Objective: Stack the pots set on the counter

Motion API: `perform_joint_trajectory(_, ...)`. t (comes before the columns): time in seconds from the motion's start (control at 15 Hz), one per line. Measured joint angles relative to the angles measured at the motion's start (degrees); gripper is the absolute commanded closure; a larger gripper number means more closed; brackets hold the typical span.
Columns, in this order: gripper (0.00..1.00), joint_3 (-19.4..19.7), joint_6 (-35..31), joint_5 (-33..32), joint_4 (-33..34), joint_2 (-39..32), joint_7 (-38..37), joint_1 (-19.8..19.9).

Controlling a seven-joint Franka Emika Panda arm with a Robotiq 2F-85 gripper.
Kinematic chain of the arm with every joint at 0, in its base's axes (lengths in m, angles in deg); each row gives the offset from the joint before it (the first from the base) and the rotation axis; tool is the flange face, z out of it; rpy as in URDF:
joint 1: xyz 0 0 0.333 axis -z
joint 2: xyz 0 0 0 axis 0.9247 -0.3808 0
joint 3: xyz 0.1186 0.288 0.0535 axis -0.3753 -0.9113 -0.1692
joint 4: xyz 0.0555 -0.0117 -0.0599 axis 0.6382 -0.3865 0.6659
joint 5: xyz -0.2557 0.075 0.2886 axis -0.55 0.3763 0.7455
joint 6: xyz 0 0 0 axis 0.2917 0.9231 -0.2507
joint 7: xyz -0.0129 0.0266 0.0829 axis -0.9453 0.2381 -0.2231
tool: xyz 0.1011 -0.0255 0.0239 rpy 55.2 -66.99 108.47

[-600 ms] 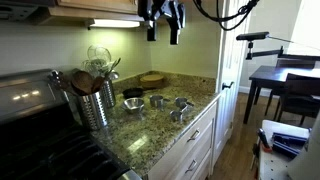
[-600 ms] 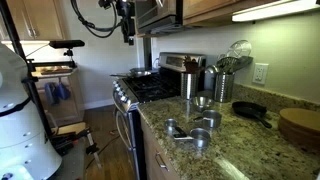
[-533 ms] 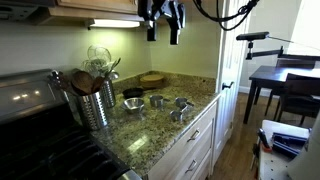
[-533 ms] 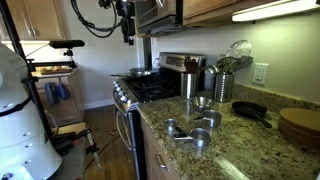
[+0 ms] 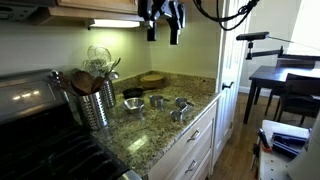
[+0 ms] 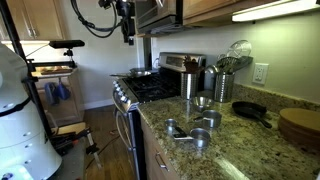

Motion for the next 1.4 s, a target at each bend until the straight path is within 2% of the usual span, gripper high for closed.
perform_joint_trajectory(0.2, 0.00, -0.05, -0.08, -0.32, -0.48, -0.46, -1.38, 0.41)
perform_joint_trajectory(0.47, 0.00, -0.34, -2.04, -1.35, -3.15, -2.74, -9.61, 3.18)
perform_joint_trajectory(1.4, 0.00, 0.43, -28.03, -9.02, -19.14, -13.07, -42.37, 10.81)
